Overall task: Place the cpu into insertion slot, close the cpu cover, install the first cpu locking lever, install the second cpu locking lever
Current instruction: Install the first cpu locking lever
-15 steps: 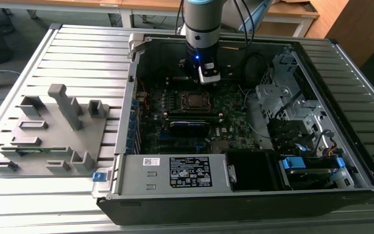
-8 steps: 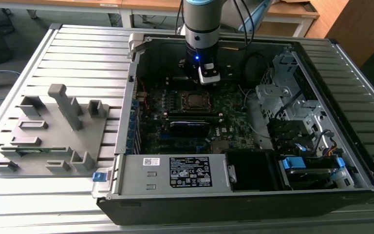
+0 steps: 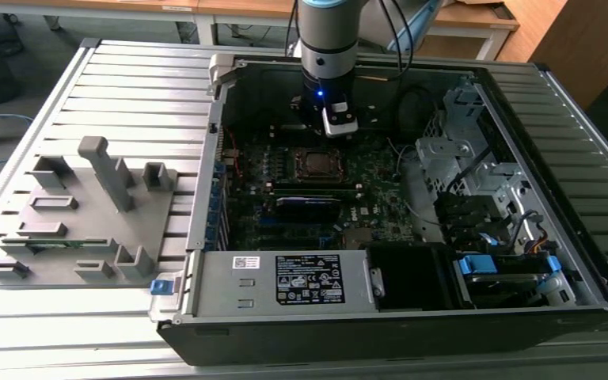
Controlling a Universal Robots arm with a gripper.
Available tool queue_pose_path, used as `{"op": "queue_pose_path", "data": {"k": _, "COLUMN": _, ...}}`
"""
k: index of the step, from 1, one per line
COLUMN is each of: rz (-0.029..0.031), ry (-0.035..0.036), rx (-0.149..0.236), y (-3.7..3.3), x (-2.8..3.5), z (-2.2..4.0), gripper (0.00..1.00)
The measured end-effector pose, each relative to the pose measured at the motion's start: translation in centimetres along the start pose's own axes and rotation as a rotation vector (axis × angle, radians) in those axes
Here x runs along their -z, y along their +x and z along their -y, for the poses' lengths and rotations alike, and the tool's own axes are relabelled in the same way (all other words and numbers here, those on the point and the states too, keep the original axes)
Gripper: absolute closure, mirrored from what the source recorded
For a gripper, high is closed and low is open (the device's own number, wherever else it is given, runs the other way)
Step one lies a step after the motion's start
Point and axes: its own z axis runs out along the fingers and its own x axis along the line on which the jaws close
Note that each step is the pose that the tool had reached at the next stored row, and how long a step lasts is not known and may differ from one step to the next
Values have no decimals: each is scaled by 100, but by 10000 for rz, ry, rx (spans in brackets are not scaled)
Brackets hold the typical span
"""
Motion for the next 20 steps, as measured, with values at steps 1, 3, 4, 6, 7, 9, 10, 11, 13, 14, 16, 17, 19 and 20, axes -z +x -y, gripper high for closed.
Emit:
{"op": "queue_pose_path", "data": {"k": 1, "rz": 0, "ry": 0, "rx": 0, "y": 0, "x": 0, "z": 0, "gripper": 89}}
{"op": "queue_pose_path", "data": {"k": 3, "rz": 0, "ry": 0, "rx": -2, "y": 1, "x": 0, "z": 0, "gripper": 89}}
{"op": "queue_pose_path", "data": {"k": 4, "rz": 0, "ry": 1, "rx": -1, "y": 1, "x": 0, "z": 0, "gripper": 89}}
{"op": "queue_pose_path", "data": {"k": 6, "rz": 2, "ry": -1, "rx": -2, "y": 3, "x": 0, "z": 0, "gripper": 89}}
{"op": "queue_pose_path", "data": {"k": 7, "rz": 14, "ry": -5, "rx": -1, "y": 6, "x": 0, "z": 1, "gripper": 89}}
{"op": "queue_pose_path", "data": {"k": 9, "rz": 67, "ry": -27, "rx": 7, "y": 9, "x": 0, "z": 2, "gripper": 89}}
{"op": "queue_pose_path", "data": {"k": 10, "rz": 88, "ry": -37, "rx": 10, "y": 10, "x": -1, "z": 3, "gripper": 89}}
{"op": "queue_pose_path", "data": {"k": 11, "rz": 105, "ry": -45, "rx": 11, "y": 10, "x": -2, "z": 3, "gripper": 89}}
{"op": "queue_pose_path", "data": {"k": 13, "rz": 129, "ry": -54, "rx": 16, "y": 11, "x": -2, "z": 4, "gripper": 89}}
{"op": "queue_pose_path", "data": {"k": 14, "rz": 130, "ry": -54, "rx": 16, "y": 11, "x": -2, "z": 4, "gripper": 89}}
{"op": "queue_pose_path", "data": {"k": 16, "rz": 133, "ry": -55, "rx": 17, "y": 11, "x": -2, "z": 4, "gripper": 89}}
{"op": "queue_pose_path", "data": {"k": 17, "rz": 134, "ry": -55, "rx": 17, "y": 11, "x": -2, "z": 4, "gripper": 89}}
{"op": "queue_pose_path", "data": {"k": 19, "rz": 136, "ry": -57, "rx": 14, "y": 17, "x": -1, "z": 6, "gripper": 89}}
{"op": "queue_pose_path", "data": {"k": 20, "rz": 136, "ry": -57, "rx": 15, "y": 20, "x": -1, "z": 8, "gripper": 89}}
